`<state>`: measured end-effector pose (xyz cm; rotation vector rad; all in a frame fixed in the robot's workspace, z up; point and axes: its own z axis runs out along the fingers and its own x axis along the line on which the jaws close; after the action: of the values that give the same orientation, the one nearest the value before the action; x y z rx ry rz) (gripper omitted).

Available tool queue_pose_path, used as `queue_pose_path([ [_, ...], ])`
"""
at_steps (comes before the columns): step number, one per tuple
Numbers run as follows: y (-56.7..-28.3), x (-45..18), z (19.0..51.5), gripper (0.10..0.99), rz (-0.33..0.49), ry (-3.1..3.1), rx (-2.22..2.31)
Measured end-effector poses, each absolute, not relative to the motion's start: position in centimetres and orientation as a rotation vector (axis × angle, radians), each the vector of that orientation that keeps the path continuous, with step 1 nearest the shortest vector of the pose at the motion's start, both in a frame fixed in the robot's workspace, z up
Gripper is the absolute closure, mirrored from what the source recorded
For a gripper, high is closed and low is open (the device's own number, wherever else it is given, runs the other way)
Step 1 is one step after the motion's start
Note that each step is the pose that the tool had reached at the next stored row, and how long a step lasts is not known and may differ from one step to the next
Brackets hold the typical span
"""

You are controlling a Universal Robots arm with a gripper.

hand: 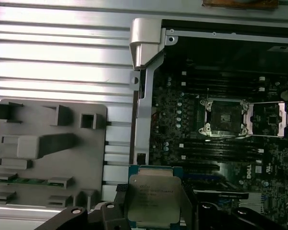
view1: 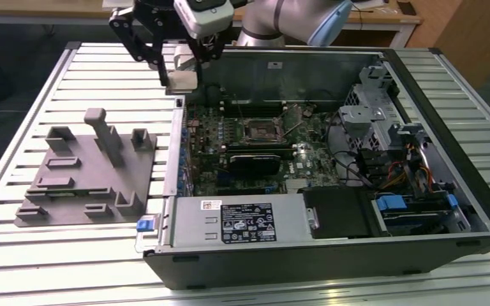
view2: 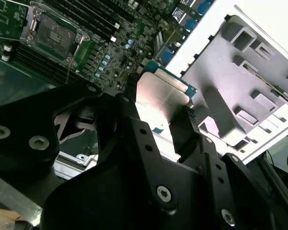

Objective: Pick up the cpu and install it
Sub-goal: 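Pick up the cpu and move it towards the insertion slot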

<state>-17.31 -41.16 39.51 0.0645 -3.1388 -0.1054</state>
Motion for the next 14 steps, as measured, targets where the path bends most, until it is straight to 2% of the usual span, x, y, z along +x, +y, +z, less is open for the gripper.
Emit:
queue_pose_path([
  [14,-40.4,-13.5,39.4,0.561,-0.105,-3.14,0.065],
])
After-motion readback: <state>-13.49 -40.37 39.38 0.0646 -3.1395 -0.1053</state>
